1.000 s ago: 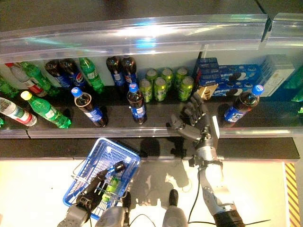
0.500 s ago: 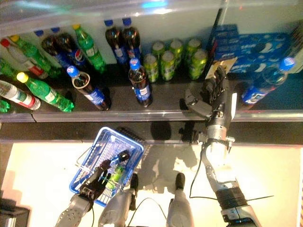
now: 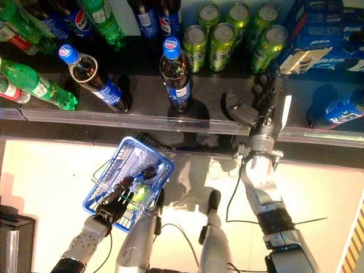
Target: Pick up the drink and place into the basket.
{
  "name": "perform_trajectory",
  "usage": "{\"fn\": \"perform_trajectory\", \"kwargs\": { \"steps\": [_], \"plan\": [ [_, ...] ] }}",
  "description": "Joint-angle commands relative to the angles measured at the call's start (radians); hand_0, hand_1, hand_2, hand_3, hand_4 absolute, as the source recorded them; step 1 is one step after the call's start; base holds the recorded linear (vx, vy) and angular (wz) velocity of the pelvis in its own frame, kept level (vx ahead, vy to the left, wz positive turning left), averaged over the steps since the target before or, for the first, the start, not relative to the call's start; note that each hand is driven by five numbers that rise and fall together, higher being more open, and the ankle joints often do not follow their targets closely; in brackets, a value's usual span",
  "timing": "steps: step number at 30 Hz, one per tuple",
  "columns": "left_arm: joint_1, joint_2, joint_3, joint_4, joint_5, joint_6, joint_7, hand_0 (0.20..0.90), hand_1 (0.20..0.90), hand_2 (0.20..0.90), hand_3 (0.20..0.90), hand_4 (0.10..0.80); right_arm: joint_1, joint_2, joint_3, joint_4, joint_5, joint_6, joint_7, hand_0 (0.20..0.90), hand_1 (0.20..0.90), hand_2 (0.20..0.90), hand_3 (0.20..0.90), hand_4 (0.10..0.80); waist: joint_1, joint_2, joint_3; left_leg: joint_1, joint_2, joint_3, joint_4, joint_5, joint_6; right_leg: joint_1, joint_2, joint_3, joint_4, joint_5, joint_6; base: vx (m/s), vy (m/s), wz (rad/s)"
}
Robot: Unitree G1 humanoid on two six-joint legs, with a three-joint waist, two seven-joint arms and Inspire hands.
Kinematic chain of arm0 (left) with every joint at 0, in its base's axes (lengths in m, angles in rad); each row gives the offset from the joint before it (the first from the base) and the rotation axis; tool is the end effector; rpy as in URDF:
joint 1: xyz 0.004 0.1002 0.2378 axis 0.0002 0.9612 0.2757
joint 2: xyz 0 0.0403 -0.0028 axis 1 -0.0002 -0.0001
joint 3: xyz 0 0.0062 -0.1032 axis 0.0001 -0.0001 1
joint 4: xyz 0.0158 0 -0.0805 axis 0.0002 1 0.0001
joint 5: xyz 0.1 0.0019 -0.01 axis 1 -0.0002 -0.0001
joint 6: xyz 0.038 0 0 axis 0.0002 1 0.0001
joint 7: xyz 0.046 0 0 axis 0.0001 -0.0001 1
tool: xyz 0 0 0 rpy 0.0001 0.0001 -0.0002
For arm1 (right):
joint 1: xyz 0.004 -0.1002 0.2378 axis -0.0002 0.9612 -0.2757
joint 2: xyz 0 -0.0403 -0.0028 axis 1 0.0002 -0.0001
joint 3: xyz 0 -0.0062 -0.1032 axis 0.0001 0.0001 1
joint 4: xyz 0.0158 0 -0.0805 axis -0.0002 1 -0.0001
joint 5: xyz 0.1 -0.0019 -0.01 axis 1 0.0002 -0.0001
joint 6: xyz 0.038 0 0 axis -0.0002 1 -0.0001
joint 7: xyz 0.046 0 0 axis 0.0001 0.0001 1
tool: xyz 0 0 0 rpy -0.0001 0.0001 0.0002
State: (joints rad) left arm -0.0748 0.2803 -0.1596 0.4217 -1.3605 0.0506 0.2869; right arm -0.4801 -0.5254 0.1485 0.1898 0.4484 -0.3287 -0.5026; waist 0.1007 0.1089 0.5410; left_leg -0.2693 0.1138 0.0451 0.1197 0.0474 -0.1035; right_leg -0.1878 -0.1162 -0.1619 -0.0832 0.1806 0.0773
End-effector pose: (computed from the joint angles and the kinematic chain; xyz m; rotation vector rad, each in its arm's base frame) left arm 0.2016 0.1891 -0.0159 -0.9691 0.5588 0.3846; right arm 0.2800 -0.2040 0.1527 0.0536 -0.5645 -0.3198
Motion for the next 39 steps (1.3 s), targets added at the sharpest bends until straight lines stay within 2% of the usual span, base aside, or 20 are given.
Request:
{"fn": "perform_trajectory", "kwargs": {
  "steps": [1, 7, 16, 24, 39],
  "plan": [
    [-0.007, 0.11, 0.024, -0.221, -0.028, -0.124, -0.08, 0.3, 0.3, 0.3, 0.2, 0.1, -0.162, -0.115, 0.018, -0.081, -0.037, -0.118, -0.043, 0.9, 0.9, 0.9, 0.9, 0.8, -0.011, -0.031, -0.021, -0.151, -0.015, -0.028, 0.064, 0.054, -0.023, 0.11, -0.028, 0.02, 0.055, -0.159, 0.033, -0.061, -0.057, -0.01],
    [-0.061, 0.127, 0.013, -0.211, -0.033, -0.128, -0.069, 0.3, 0.3, 0.3, 0.2, 0.1, -0.313, -0.142, 0.061, 0.017, -0.012, -0.076, -0.066, 0.9, 0.9, 0.9, 0.9, 0.8, 0.005, -0.037, -0.021, -0.183, -0.021, -0.035, 0.052, 0.058, -0.021, 0.048, -0.029, 0.006, 0.059, -0.147, 0.033, -0.029, -0.029, 0.0],
    [-0.085, 0.133, 0.01, -0.21, -0.032, -0.134, -0.065, 0.3, 0.3, 0.3, 0.2, 0.1, -0.431, -0.16, 0.092, 0.083, -0.013, -0.043, -0.069, 0.9, 0.9, 0.9, 0.9, 0.8, 0.018, -0.028, -0.021, -0.201, -0.033, -0.043, 0.028, 0.063, -0.011, -0.046, -0.034, -0.01, 0.098, -0.138, 0.029, -0.003, 0.001, 0.05],
    [-0.093, 0.114, -0.01, -0.213, -0.025, -0.15, -0.062, 0.3, 0.3, 0.3, 0.2, 0.1, -0.523, -0.15, 0.134, 0.142, -0.014, -0.009, -0.031, 0.9, 0.9, 0.9, 0.9, 0.8, 0.021, -0.012, -0.021, -0.196, -0.041, -0.039, 0.013, 0.059, 0.005, -0.122, -0.038, -0.013, 0.149, -0.134, 0.028, -0.002, 0.028, 0.03],
    [-0.089, 0.127, -0.012, -0.187, -0.046, -0.148, -0.092, 0.3, 0.3, 0.3, 0.2, 0.1, -0.666, -0.173, 0.214, 0.324, 0.058, 0.019, 0.07, 0.9, 0.9, 0.9, 0.9, 0.8, 0.047, 0.008, -0.021, -0.172, -0.062, -0.044, -0.003, 0.045, 0.024, -0.149, -0.055, -0.039, 0.193, -0.139, 0.032, 0.0, 0.0, 0.0]
  ]
}}
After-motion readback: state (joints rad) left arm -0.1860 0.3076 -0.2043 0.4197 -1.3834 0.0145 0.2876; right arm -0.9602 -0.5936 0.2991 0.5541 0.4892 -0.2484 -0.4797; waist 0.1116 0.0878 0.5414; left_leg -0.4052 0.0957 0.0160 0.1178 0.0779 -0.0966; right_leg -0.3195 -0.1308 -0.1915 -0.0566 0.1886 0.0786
